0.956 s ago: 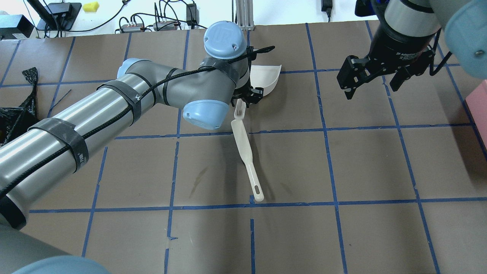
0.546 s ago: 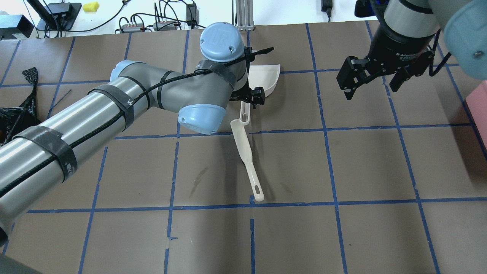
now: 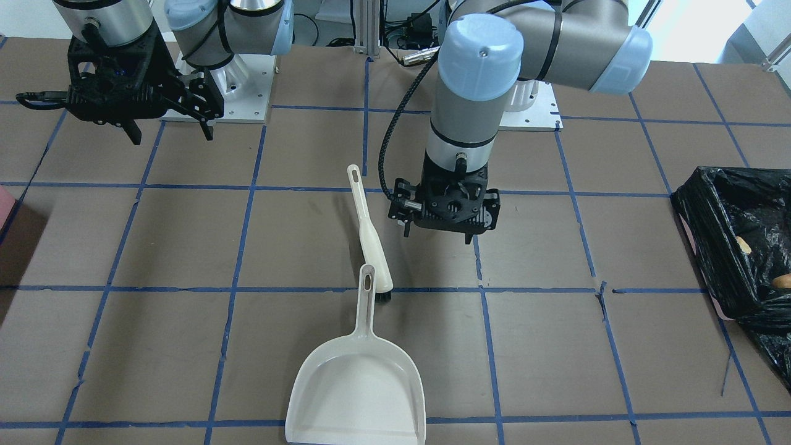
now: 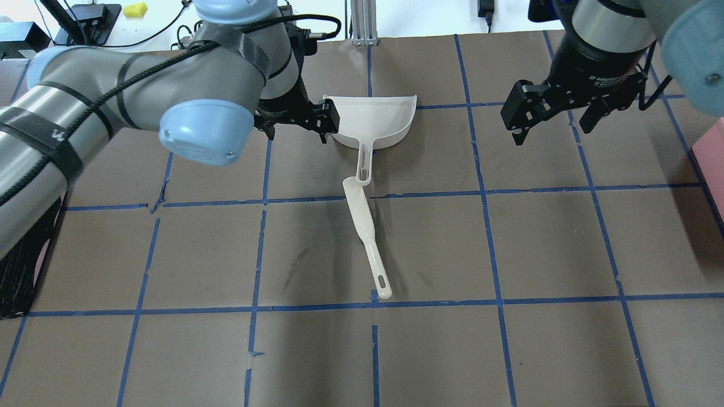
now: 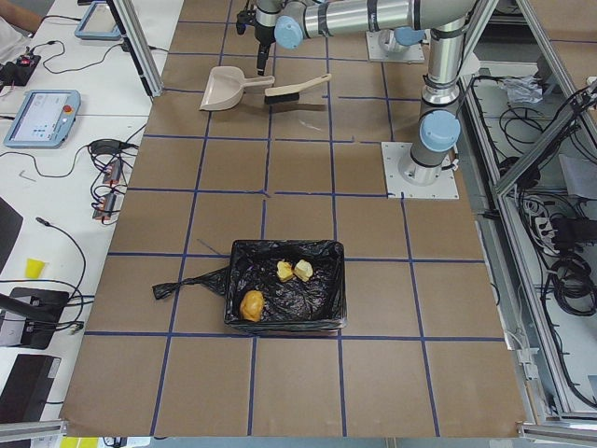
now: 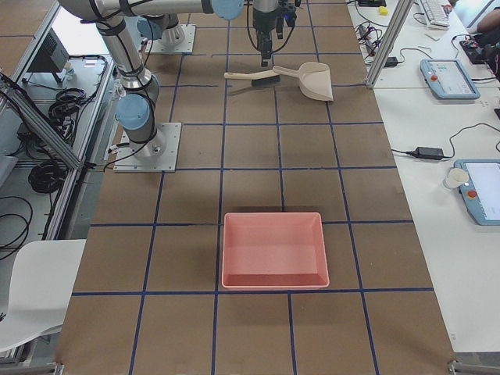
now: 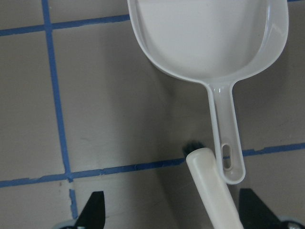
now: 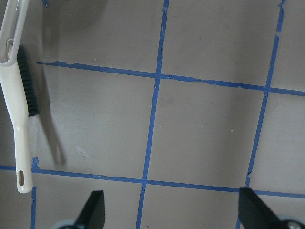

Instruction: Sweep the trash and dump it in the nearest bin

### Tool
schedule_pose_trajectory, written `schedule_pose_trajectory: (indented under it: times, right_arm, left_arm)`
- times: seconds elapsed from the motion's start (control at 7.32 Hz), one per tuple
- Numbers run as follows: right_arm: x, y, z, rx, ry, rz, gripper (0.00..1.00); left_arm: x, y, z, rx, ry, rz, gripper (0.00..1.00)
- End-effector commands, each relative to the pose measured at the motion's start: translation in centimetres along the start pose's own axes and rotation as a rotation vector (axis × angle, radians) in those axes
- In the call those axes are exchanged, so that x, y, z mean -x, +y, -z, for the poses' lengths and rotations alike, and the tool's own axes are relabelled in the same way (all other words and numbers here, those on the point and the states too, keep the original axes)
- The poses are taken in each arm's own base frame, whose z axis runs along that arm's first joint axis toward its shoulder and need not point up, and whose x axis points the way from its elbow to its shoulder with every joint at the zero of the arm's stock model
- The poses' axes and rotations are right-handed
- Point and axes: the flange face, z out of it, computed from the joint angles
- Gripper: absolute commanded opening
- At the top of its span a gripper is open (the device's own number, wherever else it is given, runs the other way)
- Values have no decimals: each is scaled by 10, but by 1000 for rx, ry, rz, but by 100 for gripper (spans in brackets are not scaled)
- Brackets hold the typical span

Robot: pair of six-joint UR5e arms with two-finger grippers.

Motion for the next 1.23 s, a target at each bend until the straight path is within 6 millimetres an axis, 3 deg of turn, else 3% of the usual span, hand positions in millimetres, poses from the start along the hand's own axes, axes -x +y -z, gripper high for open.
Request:
schedule_pose_trajectory:
  times: [0.0, 0.14, 0.27, 0.55, 0.82, 1.09]
  right_arm:
    - [0, 0, 0, 1, 0, 0, 100]
    - [1, 0, 0, 3, -1, 1, 100]
    - [1, 1, 0, 3, 1, 1, 100]
    - [0, 1, -1, 6, 2, 0, 100]
    - [1, 1, -1, 6, -1, 2, 100]
    - [0, 0, 0, 1, 0, 0, 100]
  left_arm:
    - [33, 6, 70, 93, -20, 25, 100]
    - [58, 3, 95, 115, -21, 66, 100]
    - [87, 7, 103, 131, -24, 95, 100]
    - [110, 23, 126, 99, -32, 137, 100]
    - [119, 24, 108, 123, -30, 155, 100]
    - [119, 24, 108, 121, -35, 155, 100]
